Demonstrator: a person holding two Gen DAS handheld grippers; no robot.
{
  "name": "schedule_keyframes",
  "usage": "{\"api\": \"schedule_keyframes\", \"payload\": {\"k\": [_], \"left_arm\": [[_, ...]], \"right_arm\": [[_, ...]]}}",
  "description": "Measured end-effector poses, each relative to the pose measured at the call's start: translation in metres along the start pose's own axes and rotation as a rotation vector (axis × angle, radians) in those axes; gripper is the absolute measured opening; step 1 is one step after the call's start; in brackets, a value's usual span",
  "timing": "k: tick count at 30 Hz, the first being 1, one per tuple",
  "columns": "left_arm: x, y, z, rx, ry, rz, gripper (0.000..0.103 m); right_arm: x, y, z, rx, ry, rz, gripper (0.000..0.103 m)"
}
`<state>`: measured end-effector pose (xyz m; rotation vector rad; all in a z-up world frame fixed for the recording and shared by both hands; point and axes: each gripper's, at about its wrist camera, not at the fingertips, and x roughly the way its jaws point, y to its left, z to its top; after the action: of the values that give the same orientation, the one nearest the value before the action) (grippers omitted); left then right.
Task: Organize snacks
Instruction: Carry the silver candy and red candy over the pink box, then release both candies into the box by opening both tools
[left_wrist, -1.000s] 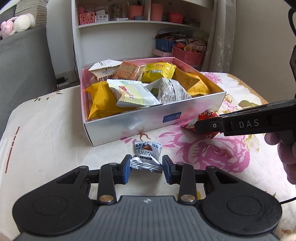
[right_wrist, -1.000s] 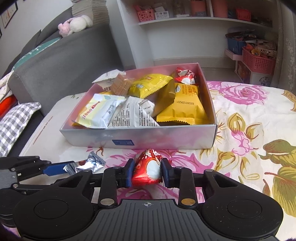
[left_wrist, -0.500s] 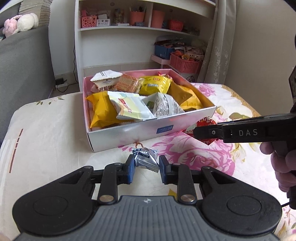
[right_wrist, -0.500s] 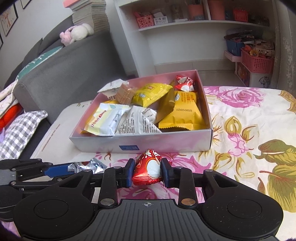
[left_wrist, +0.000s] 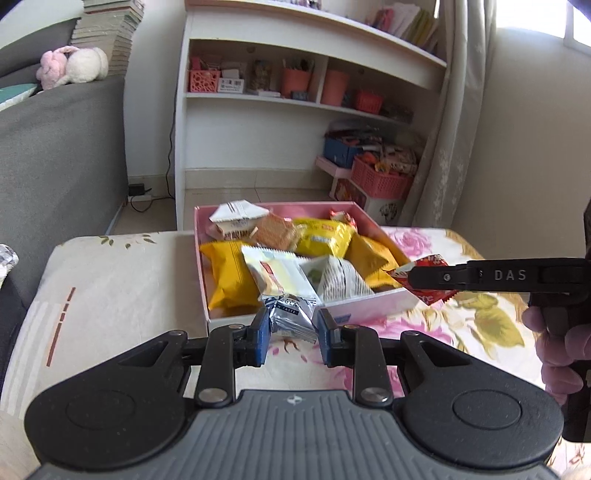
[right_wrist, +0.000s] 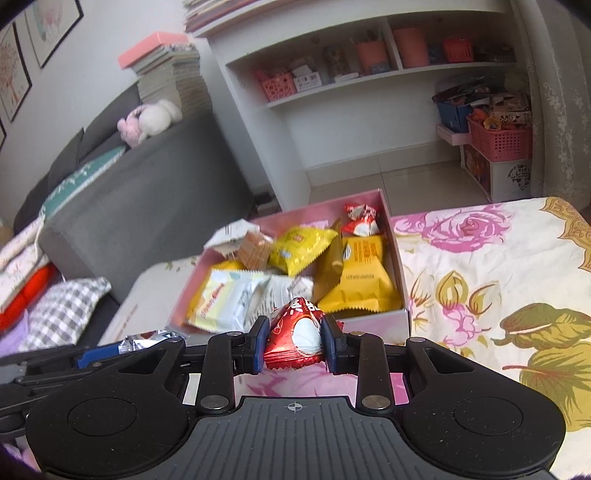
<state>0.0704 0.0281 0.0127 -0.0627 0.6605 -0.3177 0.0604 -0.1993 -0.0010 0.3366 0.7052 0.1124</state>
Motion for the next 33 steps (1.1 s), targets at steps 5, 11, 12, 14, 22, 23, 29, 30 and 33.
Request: {"api": "schedule_keyframes", "payload": {"k": [5,11,12,14,22,23,29,30,33], "left_arm": [[0.009,0.005,0.011,-0.023,-0.017,0.027,0.024],[0.034,0.01,0.027,-0.03,-0.024,0.046,0.024],[0.038,0.01,0.029,-0.026,-0.025,0.054,0.024],[0.05,0.015,0.036,-0.03,-0.019,0.066,0.024],[0.089,0.038,0.048,-0.088,0.014,0.104,0.024],[0.093,0.039,0.048,-0.091,0.018,0.108,0.024],[0.112,0.049,0.05,-0.108,0.034,0.139,0.024],[0.113,0.05,0.05,-0.11,0.033,0.142,0.024],[0.119,0.053,0.052,-0.109,0.04,0.161,0.024]], "right_arm": [[0.003,-0.005,0.017,0.032,-0.028,0.015,0.029],[0.026,-0.026,0.039,0.057,-0.045,-0.029,0.029],[0.032,-0.031,0.042,0.067,-0.045,-0.035,0.029],[0.042,-0.041,0.049,0.096,-0.05,-0.036,0.029],[0.082,-0.054,0.068,0.142,-0.061,-0.004,0.029],[0.087,-0.053,0.07,0.137,-0.06,-0.005,0.03],[0.115,-0.049,0.077,0.125,-0.045,-0.012,0.03],[0.119,-0.049,0.078,0.123,-0.041,-0.013,0.03],[0.13,-0.046,0.082,0.111,-0.03,-0.022,0.03]]}}
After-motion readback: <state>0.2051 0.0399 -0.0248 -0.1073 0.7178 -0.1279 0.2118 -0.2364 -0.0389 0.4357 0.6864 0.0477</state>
